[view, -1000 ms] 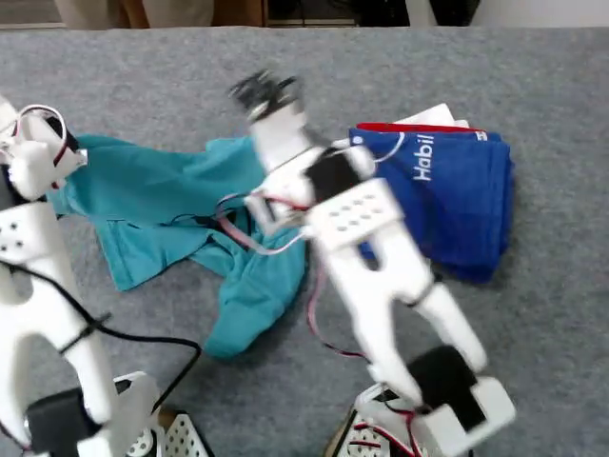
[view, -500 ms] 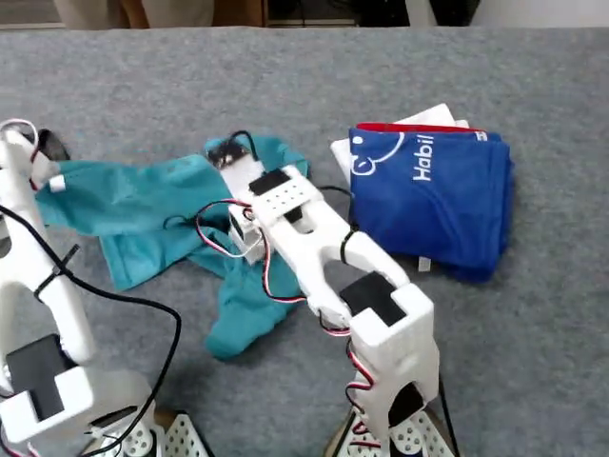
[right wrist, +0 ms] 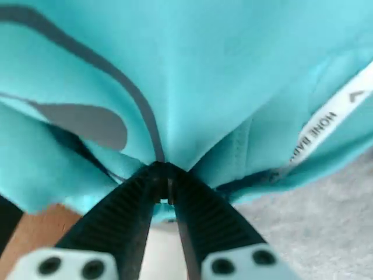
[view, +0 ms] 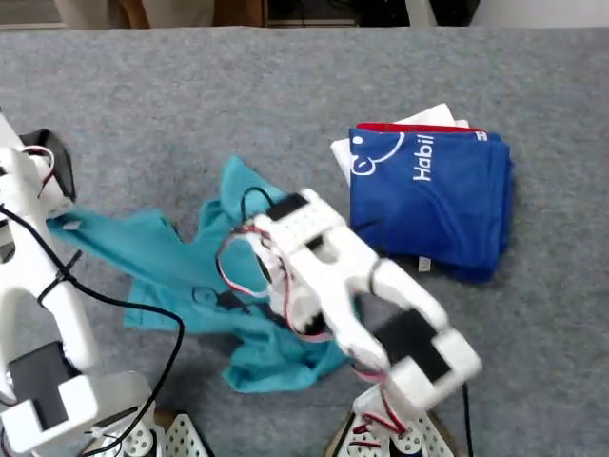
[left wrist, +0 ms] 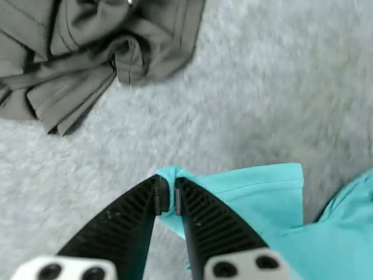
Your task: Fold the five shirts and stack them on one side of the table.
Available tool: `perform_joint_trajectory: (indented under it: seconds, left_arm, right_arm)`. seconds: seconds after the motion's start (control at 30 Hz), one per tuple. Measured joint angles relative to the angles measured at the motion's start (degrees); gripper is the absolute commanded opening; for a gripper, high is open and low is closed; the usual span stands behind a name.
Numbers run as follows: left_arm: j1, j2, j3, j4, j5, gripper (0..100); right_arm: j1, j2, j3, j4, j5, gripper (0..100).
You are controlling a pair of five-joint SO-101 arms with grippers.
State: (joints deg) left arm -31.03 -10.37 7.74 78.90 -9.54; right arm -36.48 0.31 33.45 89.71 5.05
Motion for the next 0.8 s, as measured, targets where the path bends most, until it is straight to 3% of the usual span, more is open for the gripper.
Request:
perform_joint_trajectory:
  seconds: [0.23,0.33,0.43,0.6,0.8]
  left_arm:
    - [-0.6,-7.5,-0.1,8.5,-7.7,2]
    - [-0.8,-8.5,-0.1,9.0,-8.1,2]
    - [-0.8,-8.5,0.3,9.0,-8.1,2]
    - [-0.8,-8.5,4.0,7.6,-8.1,2]
    - [-0.8,-8.5,8.7,5.0,-8.1,2]
  right_arm:
    - [0.2,-22.9,5.0,4.7,10.5,0.5]
    - [0.2,-30.9,0.4,7.6,16.4,0.5]
    - [0.8,-34.8,-6.6,5.8,17.4,0.5]
    - [1.9,-29.7,-13.5,-6.6,13.1,0.5]
    - [2.2,-9.3,-17.1,-26.6,5.8,0.2]
